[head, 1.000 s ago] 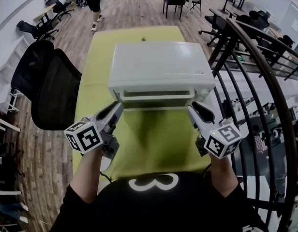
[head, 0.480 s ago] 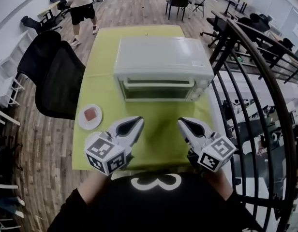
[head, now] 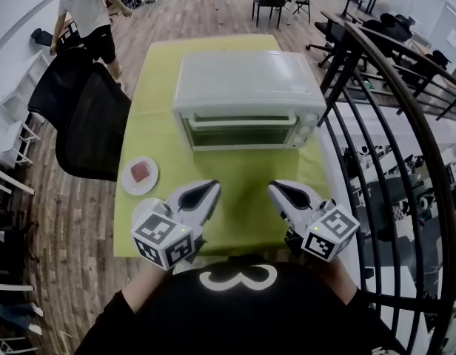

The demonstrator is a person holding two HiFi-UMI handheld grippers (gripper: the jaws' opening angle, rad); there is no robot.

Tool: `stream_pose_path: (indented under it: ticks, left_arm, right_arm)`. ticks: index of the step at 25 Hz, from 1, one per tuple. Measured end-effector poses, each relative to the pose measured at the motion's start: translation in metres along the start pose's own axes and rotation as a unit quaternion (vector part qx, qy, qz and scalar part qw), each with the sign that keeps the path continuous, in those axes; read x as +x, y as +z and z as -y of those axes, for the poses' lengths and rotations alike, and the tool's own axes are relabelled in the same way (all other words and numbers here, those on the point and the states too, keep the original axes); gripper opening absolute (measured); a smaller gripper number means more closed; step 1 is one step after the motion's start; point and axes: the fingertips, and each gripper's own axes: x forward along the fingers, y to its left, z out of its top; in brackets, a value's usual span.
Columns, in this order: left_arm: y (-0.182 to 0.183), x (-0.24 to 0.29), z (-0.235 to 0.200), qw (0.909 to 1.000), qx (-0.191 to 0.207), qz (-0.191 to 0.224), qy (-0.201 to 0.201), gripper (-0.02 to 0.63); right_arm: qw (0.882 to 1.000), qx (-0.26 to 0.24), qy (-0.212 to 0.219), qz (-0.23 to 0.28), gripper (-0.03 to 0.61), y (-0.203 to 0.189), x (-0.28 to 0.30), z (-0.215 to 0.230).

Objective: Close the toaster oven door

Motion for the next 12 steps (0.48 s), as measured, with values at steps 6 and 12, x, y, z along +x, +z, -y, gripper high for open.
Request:
stream_pose_path:
  ticks: [6, 12]
  left_arm:
    - [-0.005, 0.003, -0.012, 0.9999, -0.011, -0.004, 0.012, 0.011]
    - [-0.003, 0.005, -0.016, 0.9998, -0.014, -0.005, 0.012, 0.011]
  right_arm:
    - [1.0, 0.009, -0.007, -0.007, 0.002, -0.007, 0.002, 0.011]
    - [1.0, 0.007, -0.01, -0.011, 0.002, -0.005, 0.004, 0.014]
